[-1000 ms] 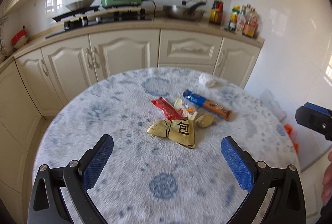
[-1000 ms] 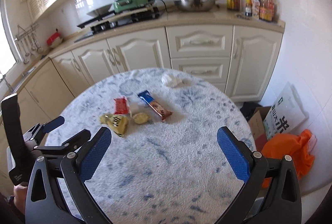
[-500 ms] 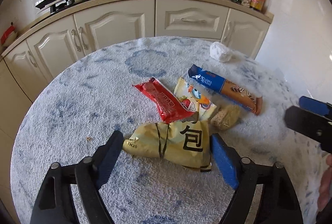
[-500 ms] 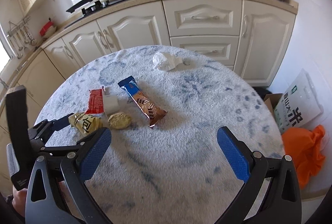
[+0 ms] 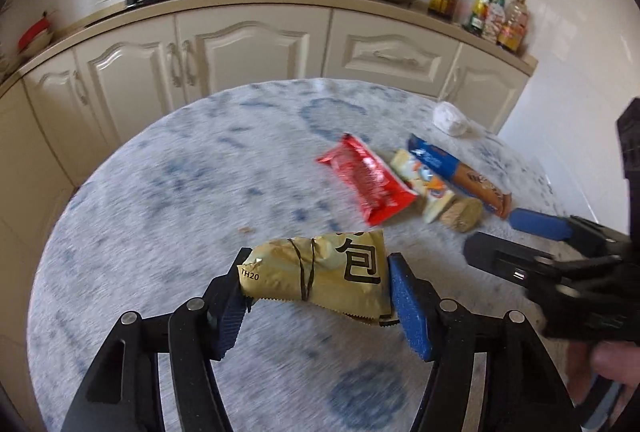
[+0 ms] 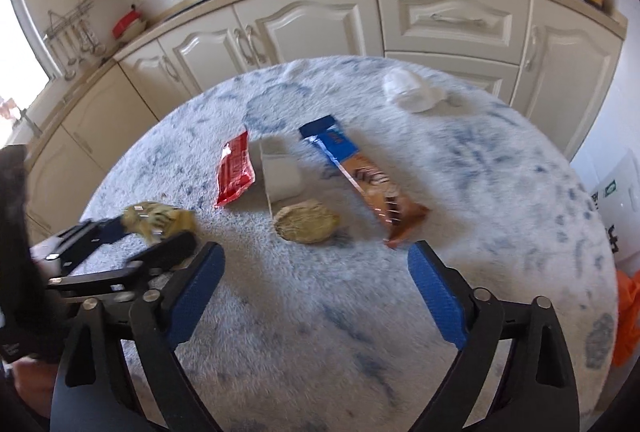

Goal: Collect trash
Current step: 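Grasp a yellow bread bag with the left tool while the right tool grasps a round cookie, then carry both items to the bin and open both tools over it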

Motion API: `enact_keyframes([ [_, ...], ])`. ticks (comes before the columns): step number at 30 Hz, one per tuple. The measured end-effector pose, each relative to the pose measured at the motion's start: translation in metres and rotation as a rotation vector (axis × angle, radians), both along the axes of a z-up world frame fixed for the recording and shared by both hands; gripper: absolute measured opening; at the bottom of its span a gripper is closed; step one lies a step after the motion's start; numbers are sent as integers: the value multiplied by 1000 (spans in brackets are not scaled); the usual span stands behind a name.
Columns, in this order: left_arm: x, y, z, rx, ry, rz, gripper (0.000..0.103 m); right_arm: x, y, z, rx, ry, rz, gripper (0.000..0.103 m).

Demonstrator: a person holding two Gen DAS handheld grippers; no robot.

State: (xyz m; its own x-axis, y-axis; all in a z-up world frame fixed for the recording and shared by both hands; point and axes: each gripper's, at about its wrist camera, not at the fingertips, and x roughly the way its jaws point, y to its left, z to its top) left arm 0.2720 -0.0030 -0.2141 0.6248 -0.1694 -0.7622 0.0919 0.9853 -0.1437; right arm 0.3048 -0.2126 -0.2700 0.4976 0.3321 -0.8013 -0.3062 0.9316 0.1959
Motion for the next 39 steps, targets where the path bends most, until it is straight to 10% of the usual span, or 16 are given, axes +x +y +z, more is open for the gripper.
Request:
enact_keyframes([
  [6,-31,6,2,-7,-3,10,61,8,20,-8,-129,-71,-15,81],
  [12,-48,8,-1,-37,10,16,61,4,27,-7,-177,-99,0,42],
  [39,-168,-74,92,-63,-180,-157,61,-168,-102,89,60,-215,-218,40],
])
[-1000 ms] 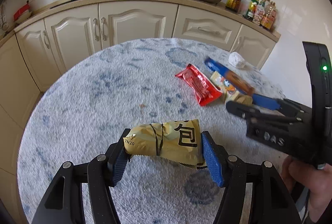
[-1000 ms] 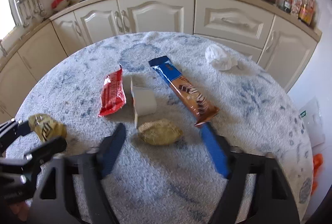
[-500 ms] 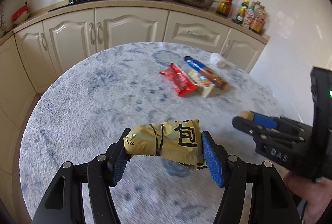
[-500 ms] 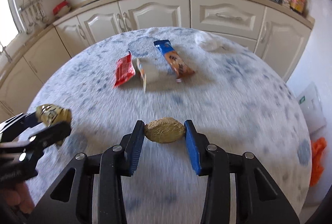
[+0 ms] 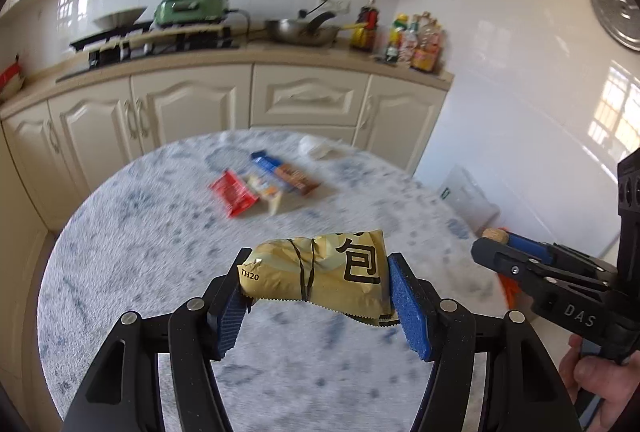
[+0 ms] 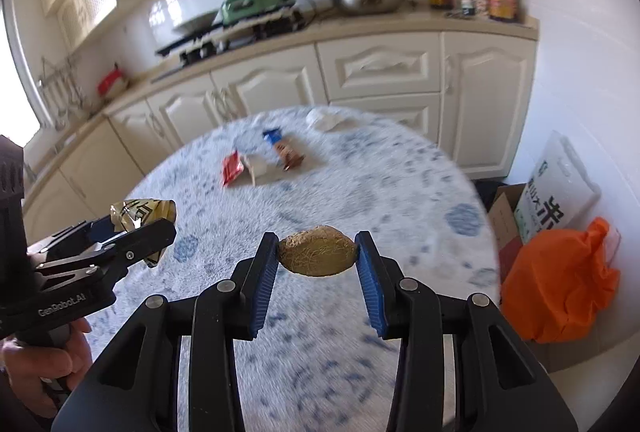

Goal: Collect trash
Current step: 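Carry both items to the bin and open both tools over it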

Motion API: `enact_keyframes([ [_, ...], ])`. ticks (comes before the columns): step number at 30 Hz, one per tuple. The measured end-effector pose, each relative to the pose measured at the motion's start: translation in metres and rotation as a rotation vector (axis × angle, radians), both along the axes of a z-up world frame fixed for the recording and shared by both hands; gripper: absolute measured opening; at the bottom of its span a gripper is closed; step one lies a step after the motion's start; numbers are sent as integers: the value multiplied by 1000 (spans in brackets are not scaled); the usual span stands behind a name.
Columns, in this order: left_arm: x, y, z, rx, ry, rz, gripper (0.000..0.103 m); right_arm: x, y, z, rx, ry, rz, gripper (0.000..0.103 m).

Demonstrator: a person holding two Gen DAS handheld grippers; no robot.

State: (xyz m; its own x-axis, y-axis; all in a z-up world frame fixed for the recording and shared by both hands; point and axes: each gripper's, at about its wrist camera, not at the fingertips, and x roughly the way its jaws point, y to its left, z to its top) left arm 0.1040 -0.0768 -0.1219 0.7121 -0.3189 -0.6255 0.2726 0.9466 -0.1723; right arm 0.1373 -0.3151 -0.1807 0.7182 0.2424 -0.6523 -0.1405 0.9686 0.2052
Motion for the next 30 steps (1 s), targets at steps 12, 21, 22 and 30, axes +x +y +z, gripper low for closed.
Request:
enact_keyframes([
  [12,-36,-75,53,2,-118,-138,61,-53,-92,44,38,-117,-157,40],
  [21,-46,-189,55,1,-119,-386,61,-123,-203,46,15,-109,-435,40],
  [22,-47,-205,52,3,-109,-420,61,-130,-213,44,16,-102,-459,40],
  [30,-54,-317,8,59,5,-661,61,-187,-299,-3,45,24,-691,40],
])
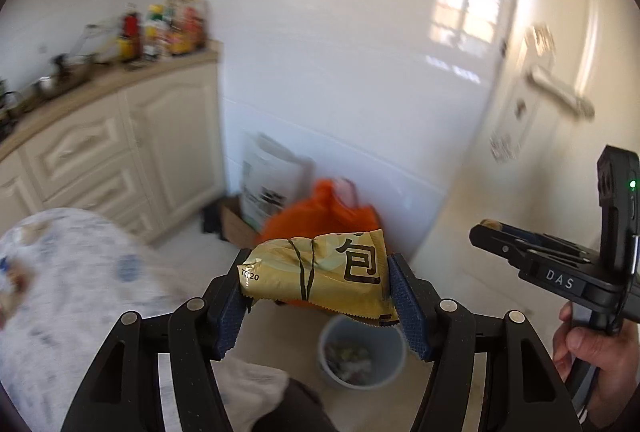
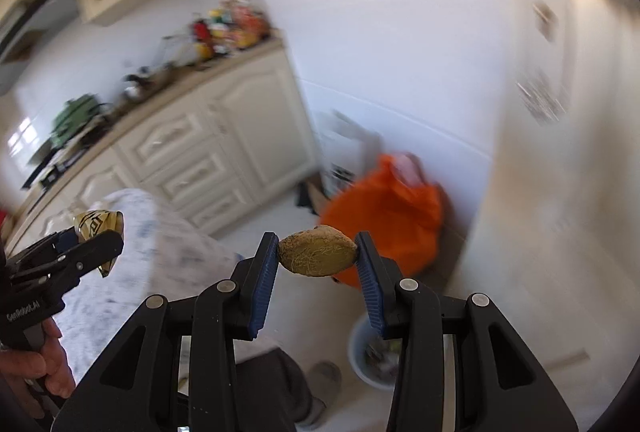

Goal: Collect trash
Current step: 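Carry both items to the bin and open both tools over it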

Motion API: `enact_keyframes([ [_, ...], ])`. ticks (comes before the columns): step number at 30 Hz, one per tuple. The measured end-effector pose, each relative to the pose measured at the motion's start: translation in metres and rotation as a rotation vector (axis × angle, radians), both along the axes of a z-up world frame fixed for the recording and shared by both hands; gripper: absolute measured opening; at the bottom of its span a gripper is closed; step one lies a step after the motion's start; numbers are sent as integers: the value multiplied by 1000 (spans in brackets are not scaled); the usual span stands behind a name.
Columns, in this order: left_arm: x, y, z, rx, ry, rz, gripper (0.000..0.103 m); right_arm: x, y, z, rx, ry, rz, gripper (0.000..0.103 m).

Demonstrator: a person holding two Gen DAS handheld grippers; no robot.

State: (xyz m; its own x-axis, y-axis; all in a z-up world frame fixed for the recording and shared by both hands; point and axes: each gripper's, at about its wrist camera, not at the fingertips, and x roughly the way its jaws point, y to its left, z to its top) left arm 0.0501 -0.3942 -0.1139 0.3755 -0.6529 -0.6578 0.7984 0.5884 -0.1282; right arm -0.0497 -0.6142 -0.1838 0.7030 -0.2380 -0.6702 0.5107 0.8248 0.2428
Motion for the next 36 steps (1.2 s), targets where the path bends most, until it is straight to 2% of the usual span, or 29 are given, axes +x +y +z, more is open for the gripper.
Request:
enact_keyframes([
  [11,-6,-116,-69,138,144,-171,61,-23,-58,-66,136,92,-109,40],
  [17,22,-175,-98,213,193,-221,63,-20,-77,-93,205,109,-131,41],
  [21,37,-209,-113,276,185,-234,70,-21,-85,-104,235,116,-149,42],
  [25,34,-214,-111,287,142,-224,91,-25,-86,-106,235,121,-166,57],
  [26,33,-213,-109,286,129,-215,92,-26,-86,-105,234,122,-172,67],
  [27,32,-208,-109,283,120,-208,94,-27,-86,-105,233,122,-178,74],
  [29,30,-198,-104,275,99,-184,97,-27,-84,-103,227,121,-196,98],
  [31,29,-188,-96,262,70,-152,101,-26,-81,-101,215,134,-211,103],
  [36,16,-148,-64,211,1,-73,102,-18,-68,-92,198,146,-205,103],
])
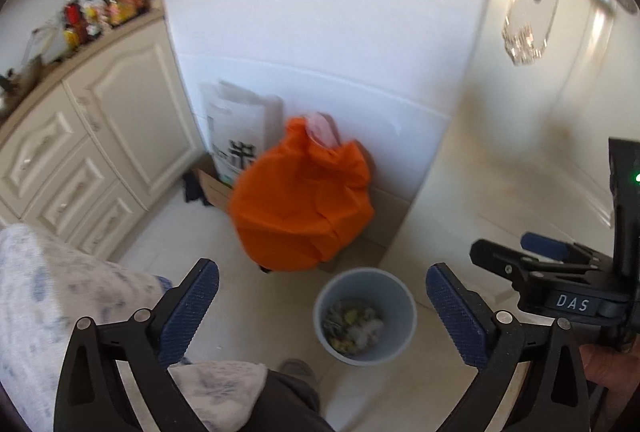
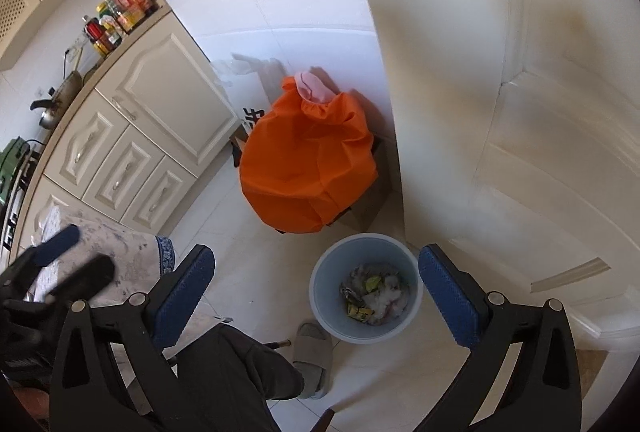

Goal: Collect trash
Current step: 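Carry both items to the bin and open both tools over it, then return both tools from the bin to the table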

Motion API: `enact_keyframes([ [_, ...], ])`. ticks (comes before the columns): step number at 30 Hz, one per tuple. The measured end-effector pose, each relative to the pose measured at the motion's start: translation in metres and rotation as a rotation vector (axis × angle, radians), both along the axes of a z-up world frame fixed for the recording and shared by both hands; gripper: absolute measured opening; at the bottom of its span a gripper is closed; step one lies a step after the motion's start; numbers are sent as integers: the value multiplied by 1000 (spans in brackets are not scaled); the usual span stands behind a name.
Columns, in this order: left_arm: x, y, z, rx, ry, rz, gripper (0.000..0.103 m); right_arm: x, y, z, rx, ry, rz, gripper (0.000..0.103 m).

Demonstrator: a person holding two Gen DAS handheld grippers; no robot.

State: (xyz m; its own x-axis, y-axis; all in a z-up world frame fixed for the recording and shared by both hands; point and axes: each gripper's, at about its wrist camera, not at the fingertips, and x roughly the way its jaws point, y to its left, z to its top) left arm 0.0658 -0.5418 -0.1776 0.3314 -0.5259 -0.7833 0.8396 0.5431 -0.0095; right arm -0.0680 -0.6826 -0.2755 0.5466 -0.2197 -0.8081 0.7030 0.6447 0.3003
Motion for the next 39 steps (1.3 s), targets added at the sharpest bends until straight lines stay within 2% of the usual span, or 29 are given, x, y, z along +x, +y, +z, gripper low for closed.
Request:
enact_keyframes([
  [6,-9,59,41,-86,-26,80,102,16,29,26,-31,-29,54,103],
  [10,-11,111,64,-151,-17,128,102,29,53,46,-57,-57,100,103],
  [13,-13,152,80,-191,-41,167,102,41,73,61,-83,-74,138,103],
  [17,-13,203,94,-221,-46,219,102,61,106,85,-120,-106,213,103],
  [23,-12,289,118,-306,-63,325,102,96,158,117,-176,-144,344,103],
  [32,-14,403,132,-364,-109,518,102,149,244,154,-222,-228,559,103],
  [39,-16,480,134,-382,-138,677,102,198,311,163,-230,-260,723,103],
])
